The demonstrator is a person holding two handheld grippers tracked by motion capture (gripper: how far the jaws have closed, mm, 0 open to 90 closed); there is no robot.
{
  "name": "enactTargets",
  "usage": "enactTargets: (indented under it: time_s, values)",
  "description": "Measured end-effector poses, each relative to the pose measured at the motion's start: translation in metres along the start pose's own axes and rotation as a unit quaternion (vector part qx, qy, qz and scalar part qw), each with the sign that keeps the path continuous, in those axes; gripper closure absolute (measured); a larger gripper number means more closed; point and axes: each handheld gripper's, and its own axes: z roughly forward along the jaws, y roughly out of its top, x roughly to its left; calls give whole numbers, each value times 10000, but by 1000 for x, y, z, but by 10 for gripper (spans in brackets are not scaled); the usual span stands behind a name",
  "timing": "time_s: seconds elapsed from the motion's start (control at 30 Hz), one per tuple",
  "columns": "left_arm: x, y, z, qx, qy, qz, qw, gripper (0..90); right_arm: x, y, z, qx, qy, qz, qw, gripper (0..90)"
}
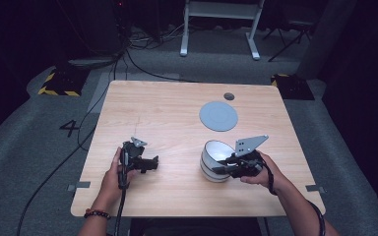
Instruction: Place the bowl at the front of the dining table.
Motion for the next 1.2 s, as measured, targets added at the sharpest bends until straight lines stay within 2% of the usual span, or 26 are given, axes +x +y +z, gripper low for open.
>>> enactTargets:
  time_s: [0.27, 0.43, 0.77, 0.93, 1.2]
  values:
    - [0, 0, 0, -4, -1, 3, 10000, 0, 3, 1, -1, 45, -41, -97, 9999, 817]
    - [0, 0, 0, -1, 1, -1, 10000, 0, 2, 3, -3, -13, 6, -51, 10000, 814]
    - [0, 0, 0, 1, 0, 0, 10000, 0, 3, 6, -16, -178, -134, -107, 9997, 814]
    - [0, 0, 0, 0, -1, -2, 10000, 0, 1, 7, -23, -211, -285, -112, 9993, 814]
    - [0, 0, 0, 0, 1, 0, 10000, 0, 1, 9, -28, -308, -350, -162, 9988, 815]
